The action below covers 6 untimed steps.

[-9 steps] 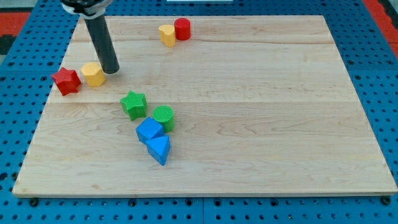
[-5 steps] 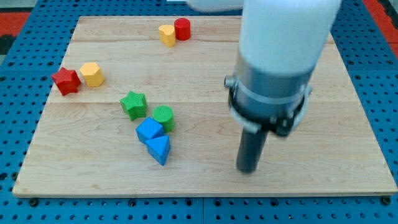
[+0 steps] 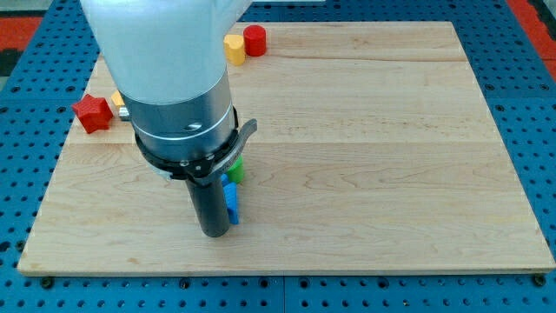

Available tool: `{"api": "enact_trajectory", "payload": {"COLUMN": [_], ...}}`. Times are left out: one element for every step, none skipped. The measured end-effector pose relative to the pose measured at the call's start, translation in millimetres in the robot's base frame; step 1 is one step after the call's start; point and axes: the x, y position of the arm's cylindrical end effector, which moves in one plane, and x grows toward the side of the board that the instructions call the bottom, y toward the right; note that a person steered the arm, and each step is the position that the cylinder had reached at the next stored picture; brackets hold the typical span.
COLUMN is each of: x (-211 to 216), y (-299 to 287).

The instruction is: Move the green star into the hexagon

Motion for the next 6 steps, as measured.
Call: {"api": "enact_trajectory", "payload": {"x": [0,12,3,-31,-68,-103], "y": [15,46,63,23,-19,-58]}}
